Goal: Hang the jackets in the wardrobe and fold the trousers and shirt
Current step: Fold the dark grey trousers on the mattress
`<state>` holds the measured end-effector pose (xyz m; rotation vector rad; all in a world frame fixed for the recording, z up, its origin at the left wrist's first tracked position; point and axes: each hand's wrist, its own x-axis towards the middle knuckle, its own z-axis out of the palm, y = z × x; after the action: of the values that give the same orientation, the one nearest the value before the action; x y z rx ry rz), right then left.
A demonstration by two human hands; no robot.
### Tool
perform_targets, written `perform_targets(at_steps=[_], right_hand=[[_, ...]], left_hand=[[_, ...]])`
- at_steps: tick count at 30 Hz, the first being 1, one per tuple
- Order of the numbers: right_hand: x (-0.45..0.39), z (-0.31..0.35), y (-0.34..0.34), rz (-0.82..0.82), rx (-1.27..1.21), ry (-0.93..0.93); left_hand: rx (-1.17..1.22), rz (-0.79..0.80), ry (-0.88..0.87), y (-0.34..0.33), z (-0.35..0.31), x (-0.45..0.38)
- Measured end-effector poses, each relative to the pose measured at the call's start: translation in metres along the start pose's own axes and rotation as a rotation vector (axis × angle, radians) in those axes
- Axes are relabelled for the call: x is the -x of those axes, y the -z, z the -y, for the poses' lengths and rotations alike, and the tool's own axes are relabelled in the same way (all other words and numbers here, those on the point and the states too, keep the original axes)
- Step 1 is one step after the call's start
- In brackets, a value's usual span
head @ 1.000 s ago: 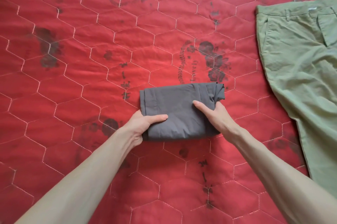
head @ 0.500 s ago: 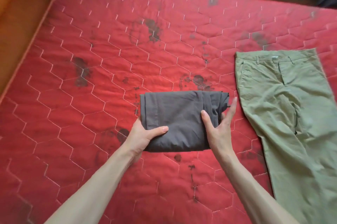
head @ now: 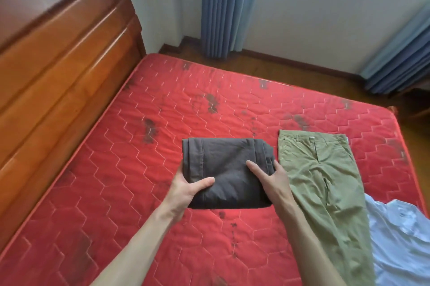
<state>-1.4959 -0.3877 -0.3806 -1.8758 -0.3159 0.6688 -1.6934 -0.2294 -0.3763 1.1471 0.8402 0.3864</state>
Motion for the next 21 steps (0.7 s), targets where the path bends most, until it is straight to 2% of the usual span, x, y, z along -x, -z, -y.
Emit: perform_targets(at_steps=[5,12,21], right_hand=[[0.041,0.044,0.001,0.15,-0.079,-0.068],[0.103,0.09,-0.019,0.433,-0.032,0.105],[0.198,0.122,-0.106,0.8,-0.164,0.057]], left_hand=[[0.004,-0.04,-0.089,0.008,-0.035,0.06],[0.057,-0.21,-0.169,0.035,-0.056,0.156],[0.117,-0.475,-0.262,0.114,-0.064,0.293]])
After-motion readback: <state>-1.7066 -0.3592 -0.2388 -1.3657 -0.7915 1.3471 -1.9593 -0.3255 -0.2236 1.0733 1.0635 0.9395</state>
